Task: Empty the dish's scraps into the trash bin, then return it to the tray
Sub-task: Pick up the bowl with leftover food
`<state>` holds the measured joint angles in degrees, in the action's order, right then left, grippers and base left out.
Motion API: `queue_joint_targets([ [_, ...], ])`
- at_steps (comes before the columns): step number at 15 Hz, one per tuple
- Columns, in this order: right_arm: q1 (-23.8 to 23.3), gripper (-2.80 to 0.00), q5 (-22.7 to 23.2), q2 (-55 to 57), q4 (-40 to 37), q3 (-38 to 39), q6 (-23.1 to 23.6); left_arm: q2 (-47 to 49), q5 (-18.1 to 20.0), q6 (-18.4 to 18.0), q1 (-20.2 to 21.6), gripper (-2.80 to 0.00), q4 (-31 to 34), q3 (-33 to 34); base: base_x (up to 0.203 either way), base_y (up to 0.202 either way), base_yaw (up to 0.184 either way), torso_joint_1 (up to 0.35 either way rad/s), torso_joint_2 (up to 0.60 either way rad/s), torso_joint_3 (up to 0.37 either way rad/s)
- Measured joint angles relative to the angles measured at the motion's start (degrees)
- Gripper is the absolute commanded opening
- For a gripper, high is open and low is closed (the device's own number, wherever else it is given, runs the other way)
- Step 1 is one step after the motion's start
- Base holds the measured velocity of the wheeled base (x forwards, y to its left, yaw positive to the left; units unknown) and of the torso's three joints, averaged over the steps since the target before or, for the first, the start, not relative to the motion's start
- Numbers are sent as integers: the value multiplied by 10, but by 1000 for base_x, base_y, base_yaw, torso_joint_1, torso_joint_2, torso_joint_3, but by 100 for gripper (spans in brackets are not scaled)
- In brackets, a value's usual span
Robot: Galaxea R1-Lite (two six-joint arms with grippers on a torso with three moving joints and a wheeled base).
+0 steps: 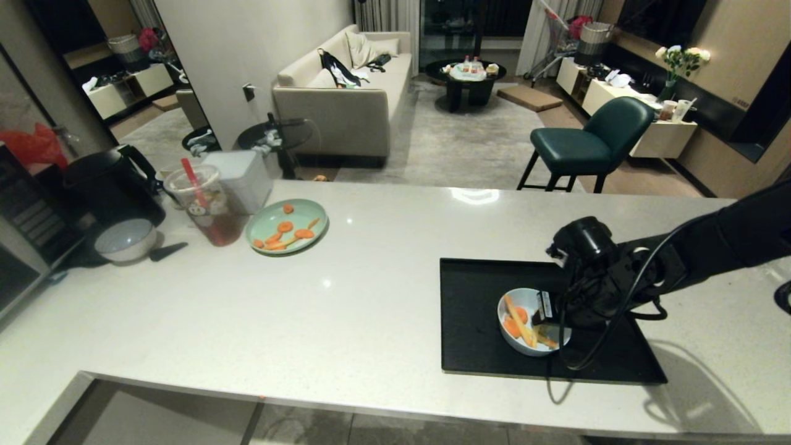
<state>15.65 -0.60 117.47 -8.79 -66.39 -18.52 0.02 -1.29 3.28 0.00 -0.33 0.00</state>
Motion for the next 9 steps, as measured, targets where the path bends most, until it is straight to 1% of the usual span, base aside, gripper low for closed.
queue_joint_targets([
  [9,0,-280,0,0,0,2,0,0,0,0,0,-280,0,0,0,0,0,0,0,0],
])
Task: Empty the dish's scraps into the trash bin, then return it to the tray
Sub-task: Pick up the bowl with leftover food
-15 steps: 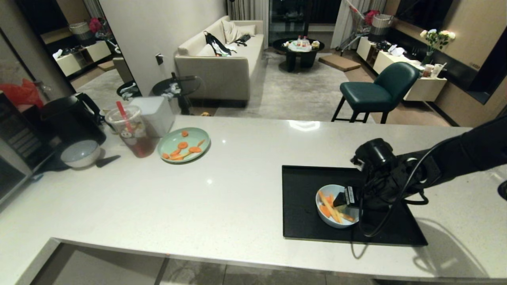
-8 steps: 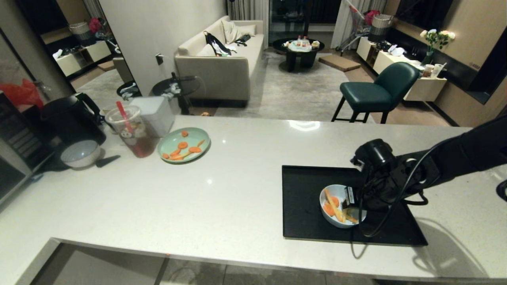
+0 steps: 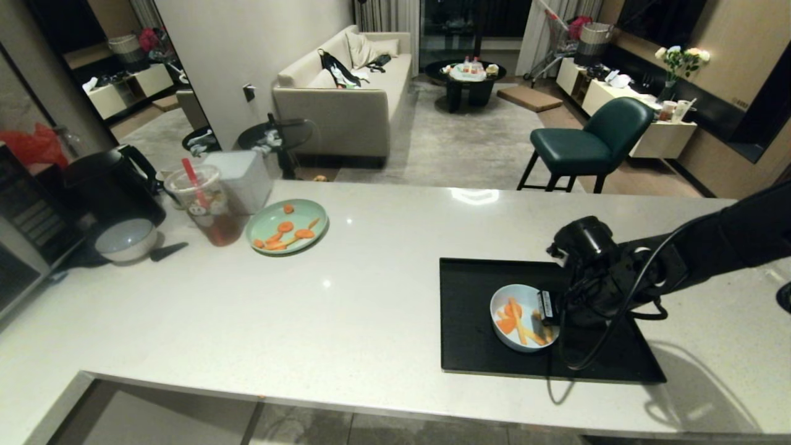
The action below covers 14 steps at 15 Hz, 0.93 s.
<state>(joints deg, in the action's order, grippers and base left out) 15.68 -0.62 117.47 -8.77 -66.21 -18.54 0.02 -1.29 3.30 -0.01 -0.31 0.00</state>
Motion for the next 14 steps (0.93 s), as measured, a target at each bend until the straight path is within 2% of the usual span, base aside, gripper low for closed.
queue_joint_targets([
  [3,1,-280,-30,-2,0,3,-1,0,0,0,0,-280,0,0,0,0,0,0,0,0],
  [14,3,-280,-29,-87,1,40,-3,0,0,0,0,-280,0,0,0,0,0,0,0,0],
])
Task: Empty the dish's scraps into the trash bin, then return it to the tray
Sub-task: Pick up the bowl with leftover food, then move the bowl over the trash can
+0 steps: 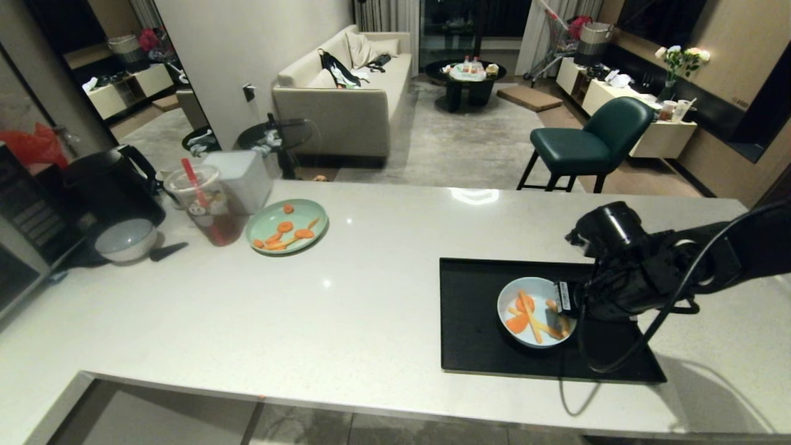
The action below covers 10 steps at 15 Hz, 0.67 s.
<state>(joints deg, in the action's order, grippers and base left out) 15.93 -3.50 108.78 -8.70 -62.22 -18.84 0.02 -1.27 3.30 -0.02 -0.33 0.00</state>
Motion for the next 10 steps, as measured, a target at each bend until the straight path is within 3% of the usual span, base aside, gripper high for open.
queue_joint_targets([
  [5,6,-280,32,-69,0,68,0,0,0,0,0,-280,0,0,0,0,0,0,0,0],
  [10,28,-280,35,-178,0,162,1,0,0,0,0,-280,0,0,0,0,0,0,0,0],
])
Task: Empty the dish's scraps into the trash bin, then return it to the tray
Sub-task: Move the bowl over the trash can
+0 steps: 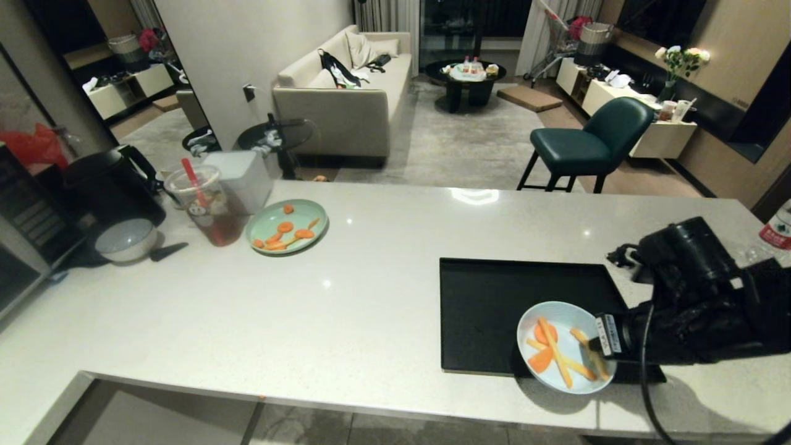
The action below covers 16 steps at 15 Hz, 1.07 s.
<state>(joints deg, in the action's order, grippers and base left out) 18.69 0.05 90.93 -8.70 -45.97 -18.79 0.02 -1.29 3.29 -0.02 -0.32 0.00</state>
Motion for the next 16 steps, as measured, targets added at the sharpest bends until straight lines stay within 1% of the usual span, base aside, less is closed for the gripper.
queue_joint_targets([
  [3,6,-280,0,-75,-5,66,0,0,0,0,0,-280,0,0,0,0,0,0,0,0],
  [7,8,-280,-2,-184,-12,173,-1,0,0,0,0,-280,0,0,0,0,0,0,0,0],
  [9,5,-280,-3,-234,-32,211,-7,0,0,0,0,-280,0,0,0,0,0,0,0,0],
  [12,3,-280,-4,-288,-77,232,-28,0,0,0,0,-280,0,0,0,0,0,0,0,0],
  [16,-6,-280,-6,-317,-82,243,-39,0,0,0,0,-280,0,0,0,0,0,0,0,0],
])
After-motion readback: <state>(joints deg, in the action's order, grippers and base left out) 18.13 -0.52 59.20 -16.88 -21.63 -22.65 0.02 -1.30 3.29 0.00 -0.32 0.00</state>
